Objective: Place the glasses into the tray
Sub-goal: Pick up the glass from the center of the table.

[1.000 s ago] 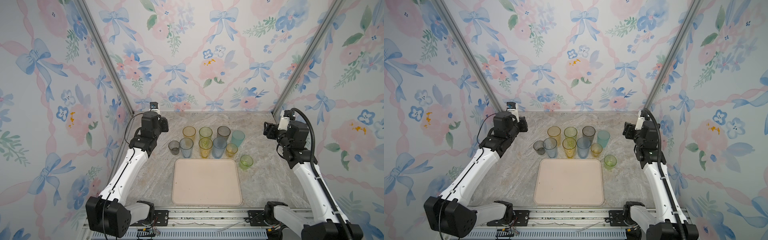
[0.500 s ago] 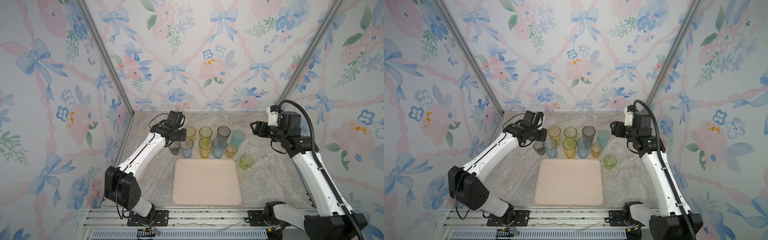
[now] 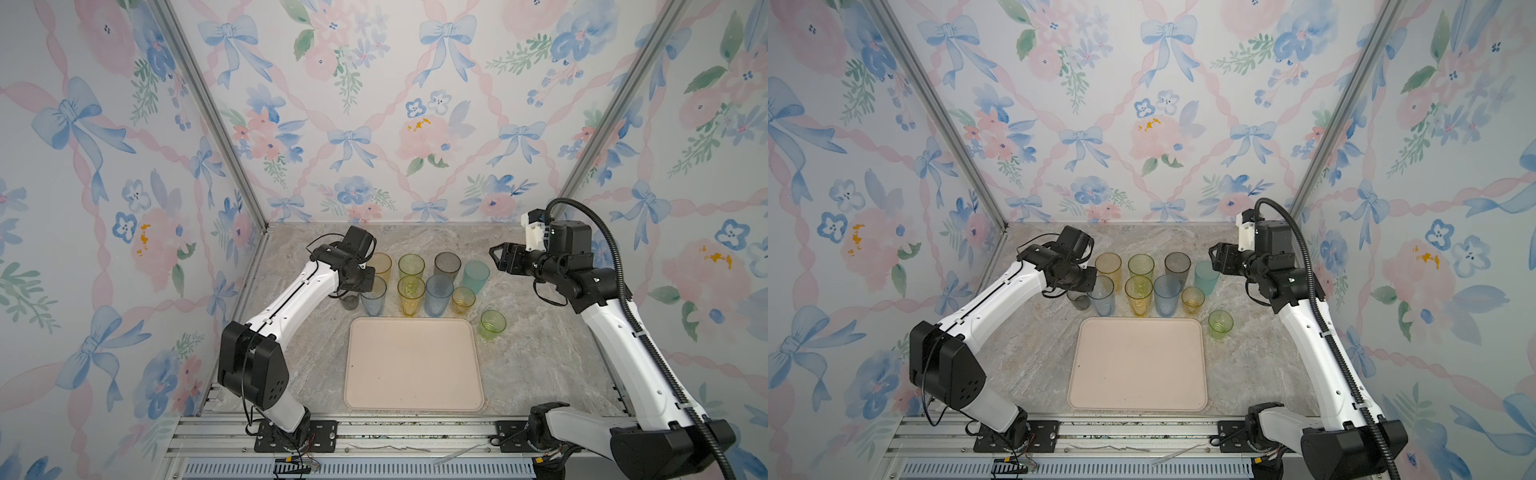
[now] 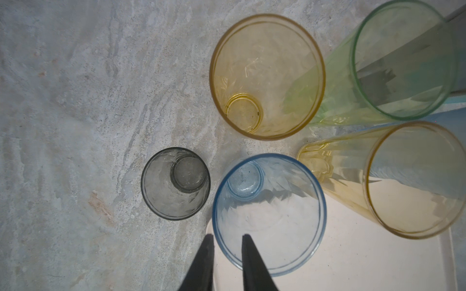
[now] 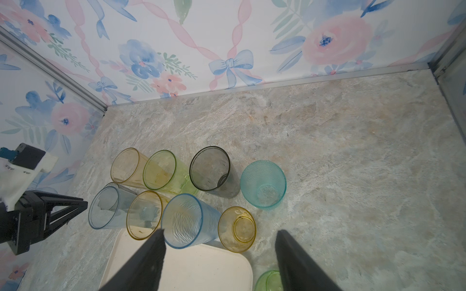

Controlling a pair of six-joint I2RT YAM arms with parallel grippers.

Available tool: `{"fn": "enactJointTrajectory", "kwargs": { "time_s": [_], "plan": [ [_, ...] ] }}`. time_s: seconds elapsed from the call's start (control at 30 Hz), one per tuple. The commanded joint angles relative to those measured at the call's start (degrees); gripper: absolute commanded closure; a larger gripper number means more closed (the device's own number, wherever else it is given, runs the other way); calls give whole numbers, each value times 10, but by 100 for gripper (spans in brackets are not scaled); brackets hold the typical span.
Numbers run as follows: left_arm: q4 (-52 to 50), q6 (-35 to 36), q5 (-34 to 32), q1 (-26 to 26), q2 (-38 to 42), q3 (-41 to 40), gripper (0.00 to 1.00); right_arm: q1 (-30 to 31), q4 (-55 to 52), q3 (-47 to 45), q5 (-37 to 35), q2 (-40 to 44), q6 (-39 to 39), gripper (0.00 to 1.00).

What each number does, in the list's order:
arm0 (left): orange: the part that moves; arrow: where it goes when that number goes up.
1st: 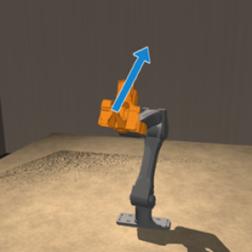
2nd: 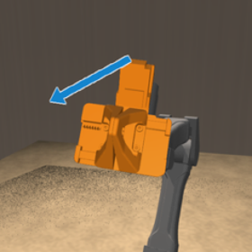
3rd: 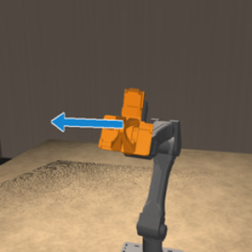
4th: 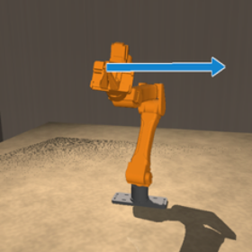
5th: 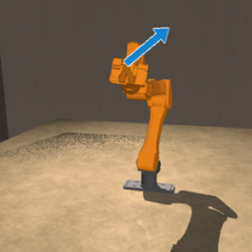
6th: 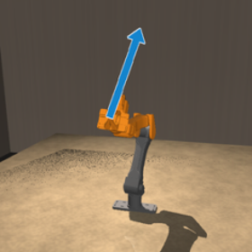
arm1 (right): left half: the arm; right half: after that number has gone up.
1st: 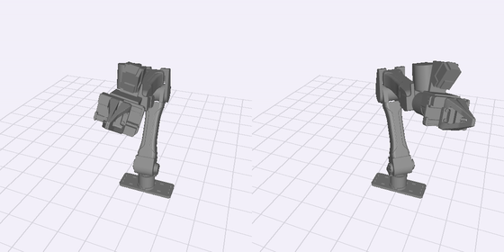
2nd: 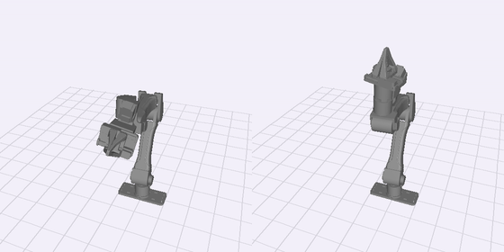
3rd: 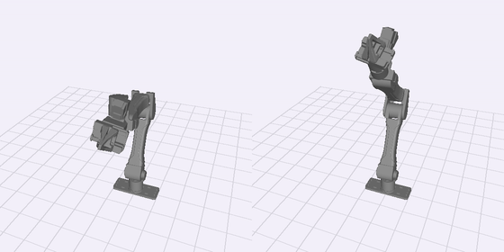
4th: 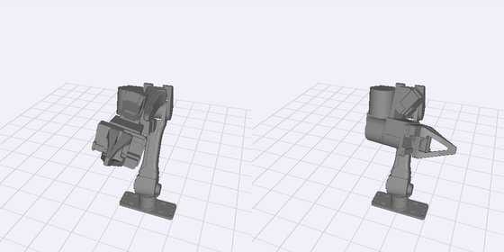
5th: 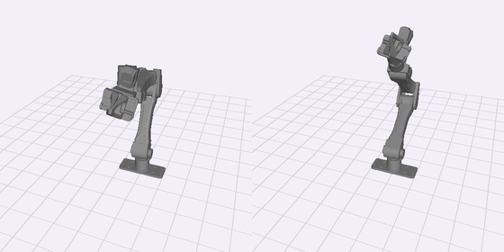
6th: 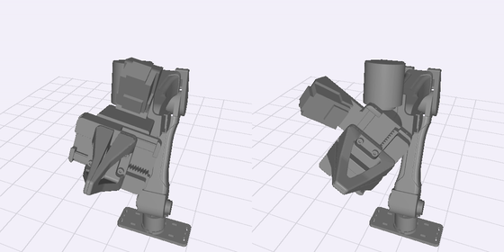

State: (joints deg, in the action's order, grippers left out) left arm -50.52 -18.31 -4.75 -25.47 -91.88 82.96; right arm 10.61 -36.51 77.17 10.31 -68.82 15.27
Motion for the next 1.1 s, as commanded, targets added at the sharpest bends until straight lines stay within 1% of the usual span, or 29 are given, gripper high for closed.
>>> {"fn": "enactJointTrajectory", "kwargs": {
  "time_s": [0.0, 0.07, 0.27, 0.47, 0.6, 1.07],
  "plan": [
    [-24, -6, -12, -2, -9, 16, 74, 5, -18, 20, 4, -1, 0, 28],
    [-27, -6, -16, -2, -12, 14, 73, 5, -18, 19, 3, 0, -2, 28],
    [-31, -6, -14, -4, -28, 11, 77, 3, -18, 18, 4, 3, -4, 28],
    [-31, -1, -32, -3, -37, 13, 76, -2, -15, 16, 5, 7, -5, 28],
    [-31, 0, -29, -4, -47, 18, 76, -5, -15, 13, 6, 12, -7, 28],
    [-31, 4, -16, -4, -82, 41, 82, -33, -15, 0, 19, 26, -7, 27]
  ]
}}
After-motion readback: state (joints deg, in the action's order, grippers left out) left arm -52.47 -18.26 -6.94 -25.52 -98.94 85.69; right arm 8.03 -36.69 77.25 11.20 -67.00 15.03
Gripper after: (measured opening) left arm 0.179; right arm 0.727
